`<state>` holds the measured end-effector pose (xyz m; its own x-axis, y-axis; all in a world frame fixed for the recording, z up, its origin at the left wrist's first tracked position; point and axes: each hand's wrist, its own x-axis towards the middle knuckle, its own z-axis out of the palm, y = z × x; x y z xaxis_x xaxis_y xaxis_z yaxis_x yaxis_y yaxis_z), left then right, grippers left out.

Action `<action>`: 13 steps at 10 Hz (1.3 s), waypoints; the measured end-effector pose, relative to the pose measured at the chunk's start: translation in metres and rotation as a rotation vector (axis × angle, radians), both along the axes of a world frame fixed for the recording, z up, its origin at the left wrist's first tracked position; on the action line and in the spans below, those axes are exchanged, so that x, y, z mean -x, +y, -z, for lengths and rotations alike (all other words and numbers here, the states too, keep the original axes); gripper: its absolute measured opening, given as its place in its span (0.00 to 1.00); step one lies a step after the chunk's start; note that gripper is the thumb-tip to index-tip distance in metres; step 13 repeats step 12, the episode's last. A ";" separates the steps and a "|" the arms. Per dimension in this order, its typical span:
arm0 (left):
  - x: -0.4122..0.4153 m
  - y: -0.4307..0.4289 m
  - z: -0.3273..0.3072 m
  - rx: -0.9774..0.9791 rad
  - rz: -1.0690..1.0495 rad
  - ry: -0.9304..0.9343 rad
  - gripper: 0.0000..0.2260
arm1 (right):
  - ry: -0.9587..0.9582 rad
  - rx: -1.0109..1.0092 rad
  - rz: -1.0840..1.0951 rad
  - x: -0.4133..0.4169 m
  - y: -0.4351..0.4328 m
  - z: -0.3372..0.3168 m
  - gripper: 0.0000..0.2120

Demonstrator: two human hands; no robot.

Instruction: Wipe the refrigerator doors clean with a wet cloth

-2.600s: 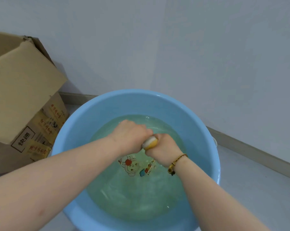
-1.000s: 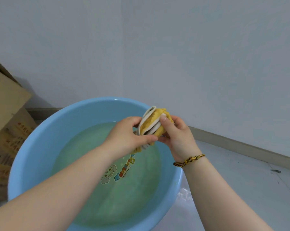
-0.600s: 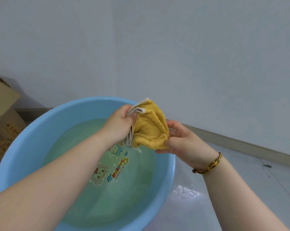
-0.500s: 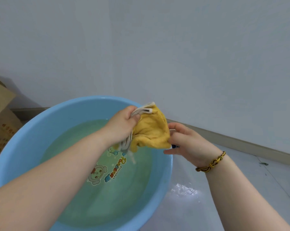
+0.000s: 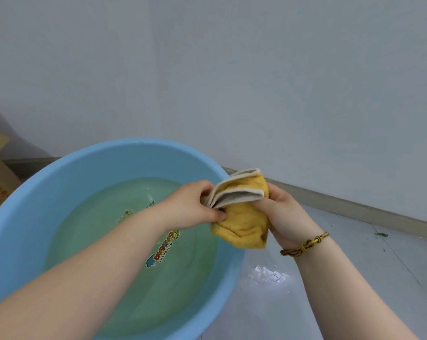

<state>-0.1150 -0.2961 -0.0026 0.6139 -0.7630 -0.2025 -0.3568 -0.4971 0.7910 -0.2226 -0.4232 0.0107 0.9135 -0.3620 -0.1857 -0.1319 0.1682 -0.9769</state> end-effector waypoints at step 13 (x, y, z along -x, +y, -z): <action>0.034 -0.021 0.029 0.038 -0.183 -0.029 0.12 | 0.434 0.395 0.242 0.007 -0.002 0.029 0.17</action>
